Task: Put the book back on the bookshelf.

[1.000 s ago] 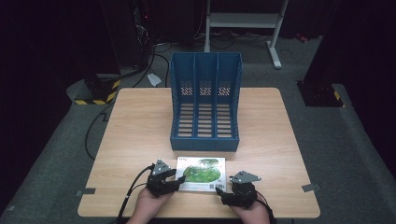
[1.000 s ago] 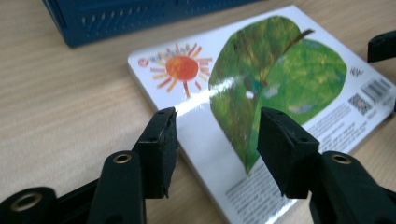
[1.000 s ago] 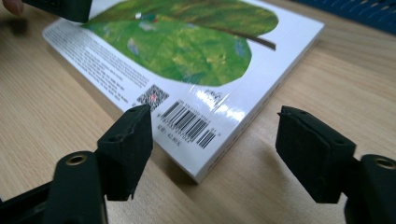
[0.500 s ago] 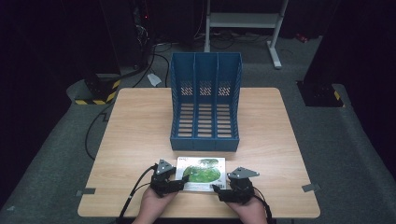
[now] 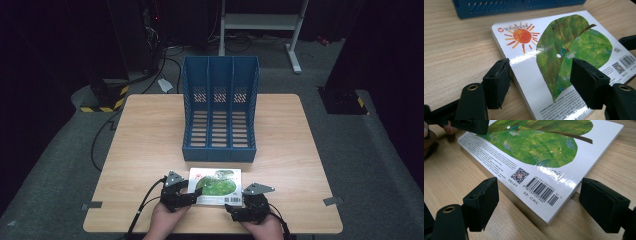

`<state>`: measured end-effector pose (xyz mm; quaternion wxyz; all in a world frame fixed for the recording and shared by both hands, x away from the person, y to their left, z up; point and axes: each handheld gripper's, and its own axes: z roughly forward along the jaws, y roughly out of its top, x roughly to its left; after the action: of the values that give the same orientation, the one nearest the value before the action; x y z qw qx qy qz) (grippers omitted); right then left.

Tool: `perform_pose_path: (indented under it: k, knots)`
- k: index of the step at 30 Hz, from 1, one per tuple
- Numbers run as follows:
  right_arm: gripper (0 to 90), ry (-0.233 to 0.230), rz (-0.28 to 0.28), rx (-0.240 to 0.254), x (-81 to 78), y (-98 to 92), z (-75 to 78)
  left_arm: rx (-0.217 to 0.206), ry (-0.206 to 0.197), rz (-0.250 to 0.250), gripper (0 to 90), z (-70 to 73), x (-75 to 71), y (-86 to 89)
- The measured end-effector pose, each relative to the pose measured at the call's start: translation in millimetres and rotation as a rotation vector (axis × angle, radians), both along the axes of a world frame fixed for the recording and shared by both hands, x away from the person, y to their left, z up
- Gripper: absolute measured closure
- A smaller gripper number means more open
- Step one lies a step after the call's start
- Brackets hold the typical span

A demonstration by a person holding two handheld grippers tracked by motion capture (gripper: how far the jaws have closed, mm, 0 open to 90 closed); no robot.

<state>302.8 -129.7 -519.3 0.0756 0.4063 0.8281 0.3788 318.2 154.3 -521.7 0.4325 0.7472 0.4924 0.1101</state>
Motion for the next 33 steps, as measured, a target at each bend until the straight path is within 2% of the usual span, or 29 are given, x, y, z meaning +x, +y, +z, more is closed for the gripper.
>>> perform_pose_path:
  k: [4, 8, 15, 22, 26, 33]
  knots:
    - [14.2, -0.008, 0.01, -0.006, 1.1, -0.1, -0.6, -0.022, -0.012, 0.0, 35.3, 3.3, -2.1, 2.2]
    - [12.9, 0.0, 0.011, -0.011, 0.4, 0.8, -0.4, -0.02, -0.041, -0.006, 36.5, 6.4, -3.8, 3.6]
    - [11.3, -0.023, 0.026, -0.037, -1.0, 2.9, -1.0, -0.048, -0.085, -0.01, 38.5, 15.4, -6.9, 5.4]
    - [11.9, -0.036, 0.021, -0.052, -1.2, 3.7, -1.3, -0.059, -0.166, -0.029, 41.3, 30.4, -13.5, 4.4]
    - [15.5, -0.053, 0.004, -0.056, -1.5, 3.5, -1.5, -0.063, -0.163, -0.035, 42.0, 33.8, -14.4, 4.3]
    - [19.9, -0.054, -0.023, -0.056, -2.5, 3.2, -1.4, -0.057, -0.153, -0.043, 42.6, 31.7, -11.8, 5.8]
